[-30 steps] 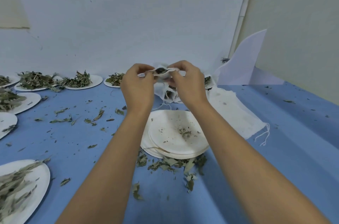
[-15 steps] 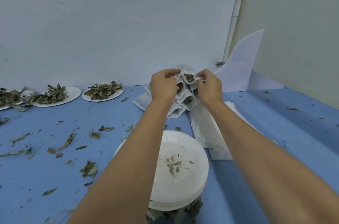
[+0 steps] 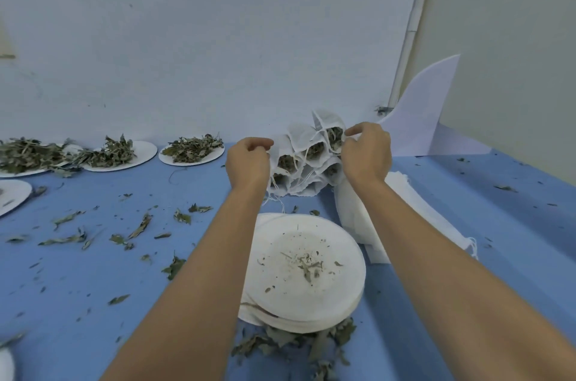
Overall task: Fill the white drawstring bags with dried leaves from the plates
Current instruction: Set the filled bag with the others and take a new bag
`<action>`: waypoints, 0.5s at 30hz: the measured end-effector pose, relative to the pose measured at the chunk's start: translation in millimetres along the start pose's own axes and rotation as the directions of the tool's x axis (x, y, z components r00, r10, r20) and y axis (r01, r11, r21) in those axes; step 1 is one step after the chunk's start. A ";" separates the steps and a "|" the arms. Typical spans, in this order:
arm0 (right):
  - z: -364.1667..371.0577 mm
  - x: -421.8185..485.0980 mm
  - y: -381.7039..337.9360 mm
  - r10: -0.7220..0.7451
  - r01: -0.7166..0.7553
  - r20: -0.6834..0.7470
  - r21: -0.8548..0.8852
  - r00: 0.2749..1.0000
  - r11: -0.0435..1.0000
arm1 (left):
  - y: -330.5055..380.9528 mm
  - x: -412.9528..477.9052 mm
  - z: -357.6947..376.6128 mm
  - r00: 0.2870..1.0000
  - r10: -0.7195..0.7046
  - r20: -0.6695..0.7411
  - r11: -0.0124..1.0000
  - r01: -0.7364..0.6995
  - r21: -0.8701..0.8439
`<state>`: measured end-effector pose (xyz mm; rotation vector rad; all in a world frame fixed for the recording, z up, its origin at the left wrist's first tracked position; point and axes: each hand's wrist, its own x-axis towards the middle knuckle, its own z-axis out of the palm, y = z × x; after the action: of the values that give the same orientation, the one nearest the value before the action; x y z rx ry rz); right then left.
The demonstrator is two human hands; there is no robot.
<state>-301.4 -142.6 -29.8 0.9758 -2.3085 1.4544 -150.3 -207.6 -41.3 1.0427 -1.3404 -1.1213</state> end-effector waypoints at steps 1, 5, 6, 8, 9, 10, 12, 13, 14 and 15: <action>1.0 -2.6 -4.0 -0.012 0.012 -0.029 0.013 1.000 1.000 | -4.5 1.9 -7.4 1.000 -0.023 -0.014 1.000 0.023 0.013; 11.2 -13.1 -26.4 -0.117 0.124 -0.115 0.052 0.986 0.991 | -25.8 16.5 -41.9 0.985 -0.139 -0.104 0.990 0.138 -0.009; 15.1 -15.7 -33.4 -0.135 0.144 -0.103 0.090 0.985 0.985 | -30.7 21.3 -51.5 0.976 -0.171 -0.132 0.985 0.170 -0.020; 25.5 -21.2 -51.4 -0.171 0.170 -0.012 0.198 0.985 0.965 | -39.4 32.7 -70.1 0.954 -0.241 -0.179 0.970 0.235 -0.055; 32.5 -23.8 -61.5 -0.188 0.168 0.059 0.245 0.980 0.955 | -43.0 39.7 -78.2 0.940 -0.281 -0.195 0.960 0.272 -0.072; 42.2 -25.5 -72.2 -0.199 0.151 0.151 0.283 0.968 0.947 | -46.4 46.8 -85.9 0.925 -0.318 -0.208 0.948 0.305 -0.091; 68.2 -28.5 -95.3 -0.135 -0.016 0.403 0.348 0.905 0.937 | -50.5 61.9 -100.7 0.900 -0.382 -0.211 0.922 0.356 -0.149; 81.5 -31.1 -107.8 -0.063 -0.149 0.534 0.344 0.843 0.927 | -52.2 69.2 -108.2 0.896 -0.400 -0.192 0.913 0.371 -0.171; 96.7 -32.3 -117.8 0.007 -0.274 0.645 0.315 0.764 0.909 | -53.5 76.7 -115.4 0.902 -0.396 -0.174 0.914 0.367 -0.174; 113.8 -33.8 -124.2 0.034 -0.322 0.716 0.270 0.697 0.908 | -54.5 84.2 -122.5 0.915 -0.368 -0.166 0.927 0.347 -0.143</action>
<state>-179.5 -262.5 -13.7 1.7078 -2.7407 1.9134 -33.9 -308.3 -78.8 1.3126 -0.9451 -1.3114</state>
